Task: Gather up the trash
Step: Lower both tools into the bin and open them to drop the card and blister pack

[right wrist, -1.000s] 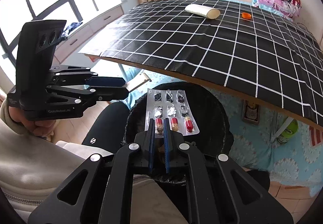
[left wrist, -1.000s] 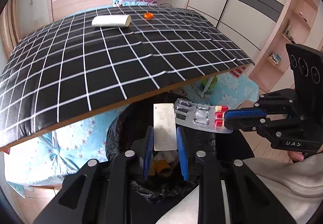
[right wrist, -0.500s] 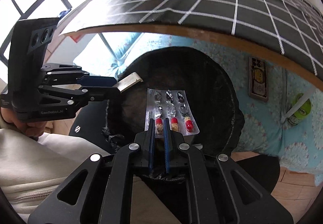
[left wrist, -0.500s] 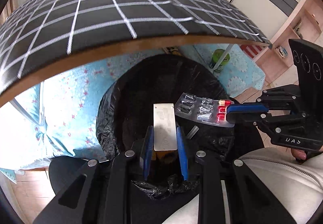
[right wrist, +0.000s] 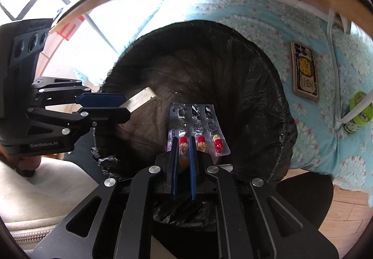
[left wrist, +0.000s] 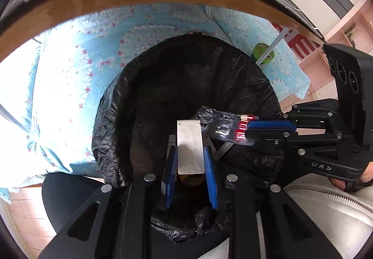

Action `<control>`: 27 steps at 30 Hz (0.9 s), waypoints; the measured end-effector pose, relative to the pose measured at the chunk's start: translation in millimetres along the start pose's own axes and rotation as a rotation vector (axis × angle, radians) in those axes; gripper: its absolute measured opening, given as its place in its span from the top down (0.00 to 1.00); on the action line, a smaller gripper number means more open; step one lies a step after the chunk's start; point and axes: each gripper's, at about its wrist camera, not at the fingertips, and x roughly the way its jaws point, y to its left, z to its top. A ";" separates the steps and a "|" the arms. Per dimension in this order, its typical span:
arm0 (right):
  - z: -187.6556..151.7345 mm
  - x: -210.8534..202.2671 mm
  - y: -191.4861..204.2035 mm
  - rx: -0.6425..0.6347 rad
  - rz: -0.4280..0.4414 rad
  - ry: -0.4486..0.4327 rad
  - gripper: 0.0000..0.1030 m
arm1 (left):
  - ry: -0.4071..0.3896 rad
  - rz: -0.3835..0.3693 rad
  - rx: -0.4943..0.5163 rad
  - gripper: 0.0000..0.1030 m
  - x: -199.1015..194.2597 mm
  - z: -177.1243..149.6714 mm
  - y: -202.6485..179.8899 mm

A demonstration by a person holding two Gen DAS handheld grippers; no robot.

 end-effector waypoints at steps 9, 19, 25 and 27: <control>1.7 8.7 -2.7 0.021 0.006 0.013 0.90 | 0.012 0.008 -0.005 0.78 7.0 3.4 -3.1; 2.1 -2.8 -5.0 0.038 0.001 -0.024 0.68 | 0.010 0.012 -0.019 0.76 1.6 4.8 -4.1; 3.9 -13.3 -4.8 0.035 -0.003 -0.052 0.68 | -0.023 0.023 -0.002 0.76 -14.0 5.7 -8.0; 4.2 -17.9 -4.5 0.032 -0.007 -0.065 0.68 | -0.042 0.025 0.010 0.76 -22.2 6.7 -10.9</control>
